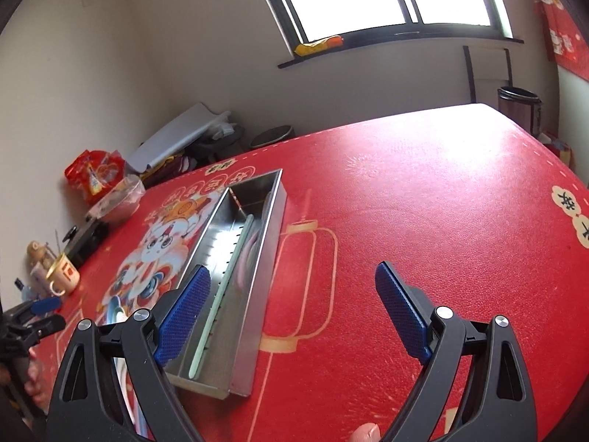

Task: Organize utensils
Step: 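Withdraw the open left gripper from the tray back over the spoons, then lower the open right gripper onto the cream spoon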

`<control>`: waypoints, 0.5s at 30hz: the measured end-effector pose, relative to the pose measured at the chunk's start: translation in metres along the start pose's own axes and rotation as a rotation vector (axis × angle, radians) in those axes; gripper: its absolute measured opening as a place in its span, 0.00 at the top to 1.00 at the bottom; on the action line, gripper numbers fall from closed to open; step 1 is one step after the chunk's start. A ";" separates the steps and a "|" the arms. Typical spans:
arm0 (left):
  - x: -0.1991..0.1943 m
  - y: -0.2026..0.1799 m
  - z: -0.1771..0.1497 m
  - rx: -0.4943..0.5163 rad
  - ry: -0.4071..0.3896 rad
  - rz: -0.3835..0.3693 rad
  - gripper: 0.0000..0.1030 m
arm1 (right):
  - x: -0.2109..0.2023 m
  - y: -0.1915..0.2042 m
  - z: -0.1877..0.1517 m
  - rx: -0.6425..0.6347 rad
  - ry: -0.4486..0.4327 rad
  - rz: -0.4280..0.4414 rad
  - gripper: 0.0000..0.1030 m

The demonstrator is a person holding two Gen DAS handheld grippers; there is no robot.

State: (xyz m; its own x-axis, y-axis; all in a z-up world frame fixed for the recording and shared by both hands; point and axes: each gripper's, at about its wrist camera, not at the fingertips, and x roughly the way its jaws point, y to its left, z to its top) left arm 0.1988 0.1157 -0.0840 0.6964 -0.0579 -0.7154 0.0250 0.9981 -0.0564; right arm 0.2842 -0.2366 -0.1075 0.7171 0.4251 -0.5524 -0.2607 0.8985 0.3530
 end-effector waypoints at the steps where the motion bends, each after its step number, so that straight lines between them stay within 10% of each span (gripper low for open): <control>1: -0.003 0.005 -0.006 -0.004 0.000 0.007 0.06 | 0.001 0.004 -0.001 -0.004 0.015 0.001 0.15; 15: -0.010 0.029 -0.051 0.005 -0.098 0.051 0.06 | -0.006 0.084 -0.034 -0.161 0.144 0.060 0.15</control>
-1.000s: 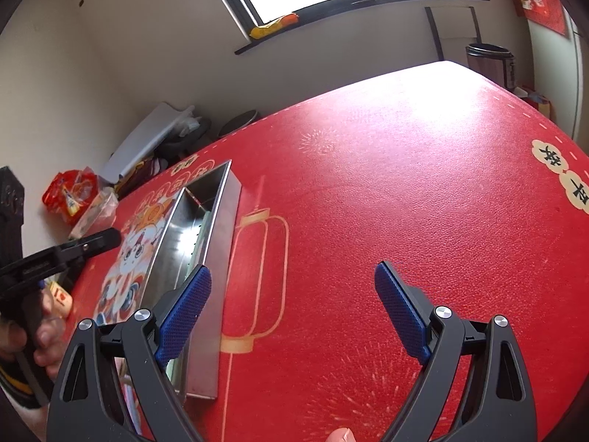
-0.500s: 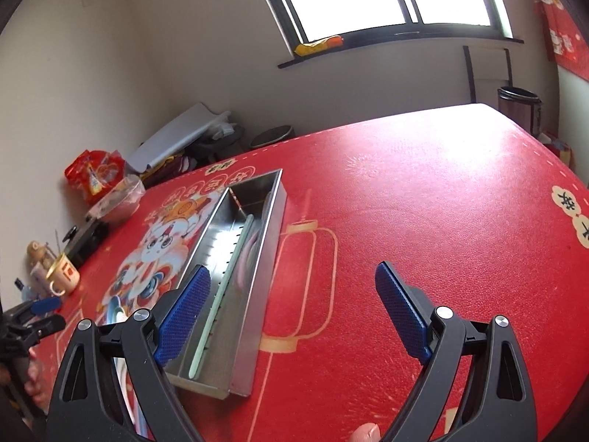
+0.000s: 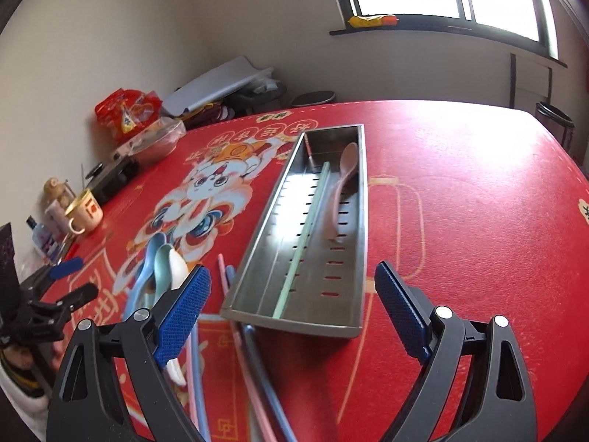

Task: Organize utensils
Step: 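Lower the open right gripper onto the cream spoon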

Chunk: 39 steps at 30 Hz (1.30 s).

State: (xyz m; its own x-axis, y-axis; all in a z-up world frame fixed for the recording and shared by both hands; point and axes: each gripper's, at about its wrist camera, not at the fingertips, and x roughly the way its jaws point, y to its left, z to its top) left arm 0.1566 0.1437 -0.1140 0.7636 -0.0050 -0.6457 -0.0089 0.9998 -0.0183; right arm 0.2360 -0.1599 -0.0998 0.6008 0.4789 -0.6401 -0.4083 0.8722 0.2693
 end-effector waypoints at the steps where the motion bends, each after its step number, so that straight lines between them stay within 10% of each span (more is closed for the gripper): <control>1: 0.001 0.000 -0.002 -0.007 -0.004 -0.003 0.06 | 0.000 0.006 0.000 -0.013 0.005 0.004 0.15; 10: 0.006 0.000 -0.014 -0.043 -0.022 -0.032 0.06 | 0.011 0.060 -0.006 -0.148 0.078 0.013 0.29; 21: 0.010 0.005 -0.015 -0.076 0.006 0.022 0.06 | 0.042 0.111 -0.021 -0.305 0.189 0.005 0.83; 39: 0.014 0.011 -0.016 -0.104 0.024 -0.009 0.06 | 0.052 0.122 -0.038 -0.314 0.283 0.025 0.86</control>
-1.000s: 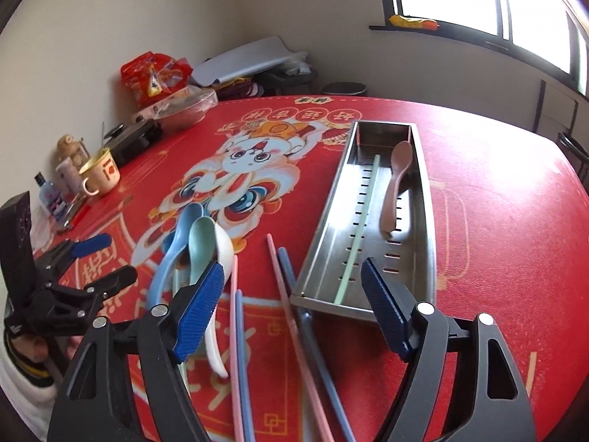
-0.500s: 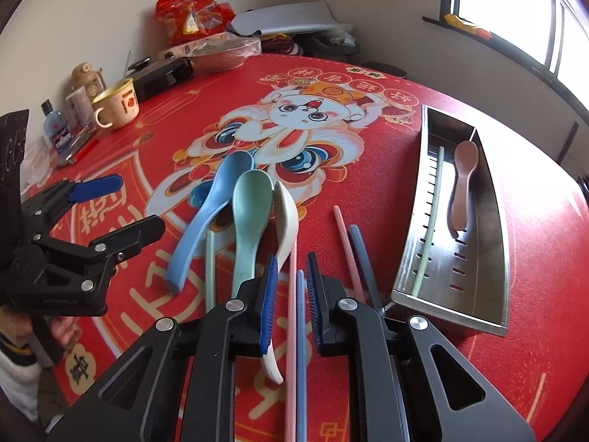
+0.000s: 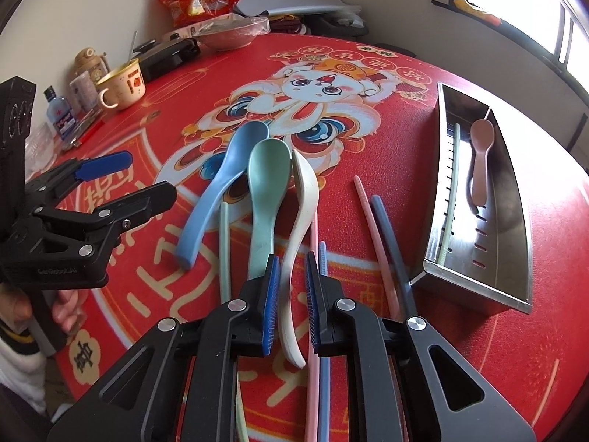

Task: Organize utensils
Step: 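Lower the open right gripper onto the cream spoon, then close the right gripper on the cream spoon while the left gripper closes on a pale green chopstick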

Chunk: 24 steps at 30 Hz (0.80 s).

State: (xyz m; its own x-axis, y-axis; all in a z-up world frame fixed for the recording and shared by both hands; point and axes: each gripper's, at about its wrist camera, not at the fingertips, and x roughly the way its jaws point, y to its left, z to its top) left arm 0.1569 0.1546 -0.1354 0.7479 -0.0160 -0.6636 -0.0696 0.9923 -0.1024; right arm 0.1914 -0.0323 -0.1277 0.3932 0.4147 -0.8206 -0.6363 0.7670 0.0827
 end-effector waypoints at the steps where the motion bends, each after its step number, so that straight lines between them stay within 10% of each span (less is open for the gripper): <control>1: 0.000 0.000 0.000 -0.002 0.000 -0.001 0.06 | 0.001 0.001 0.000 -0.001 0.006 0.003 0.86; 16: 0.003 0.005 -0.001 -0.035 0.014 -0.014 0.06 | 0.017 -0.002 0.001 0.032 0.036 -0.017 0.93; 24: 0.004 0.007 -0.001 -0.045 0.021 -0.012 0.06 | 0.000 -0.016 -0.003 0.114 -0.057 0.114 0.94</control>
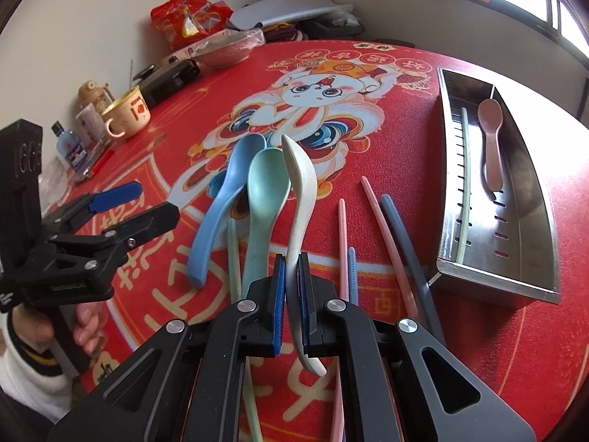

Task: Organize utensils
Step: 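Close the right gripper on the cream spoon while the left gripper closes on a pale green chopstick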

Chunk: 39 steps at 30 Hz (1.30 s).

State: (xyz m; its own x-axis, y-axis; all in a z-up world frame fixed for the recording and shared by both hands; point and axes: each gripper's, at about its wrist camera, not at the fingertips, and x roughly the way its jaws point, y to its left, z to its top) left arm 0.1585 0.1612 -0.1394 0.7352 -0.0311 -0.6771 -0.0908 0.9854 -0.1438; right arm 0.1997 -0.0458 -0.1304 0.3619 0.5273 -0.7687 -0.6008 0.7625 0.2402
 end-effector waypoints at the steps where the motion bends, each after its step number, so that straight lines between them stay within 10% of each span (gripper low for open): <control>1: 0.000 0.000 0.000 0.001 0.001 0.002 0.06 | -0.004 -0.001 0.000 0.005 -0.015 0.017 0.94; 14: 0.003 -0.009 0.000 0.049 0.016 0.040 0.08 | -0.053 -0.042 0.006 0.040 -0.202 0.073 0.93; 19: 0.007 -0.009 0.002 0.047 0.055 0.028 0.30 | -0.070 -0.069 0.018 0.065 -0.301 0.078 0.93; 22: 0.004 -0.009 0.004 0.002 0.097 0.009 0.71 | -0.073 -0.091 0.018 0.120 -0.342 0.122 0.93; 24: -0.004 -0.010 0.005 -0.046 0.114 -0.013 0.79 | -0.073 -0.100 0.014 0.144 -0.346 0.143 0.93; 39: -0.001 -0.125 -0.033 0.004 0.302 -0.007 0.80 | -0.102 -0.095 0.005 0.134 -0.410 0.209 0.93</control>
State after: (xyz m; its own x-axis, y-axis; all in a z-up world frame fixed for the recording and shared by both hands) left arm 0.1469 0.0324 -0.1449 0.5024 -0.0860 -0.8604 -0.0829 0.9857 -0.1469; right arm 0.2233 -0.1700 -0.0725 0.5110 0.7581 -0.4051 -0.6030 0.6521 0.4595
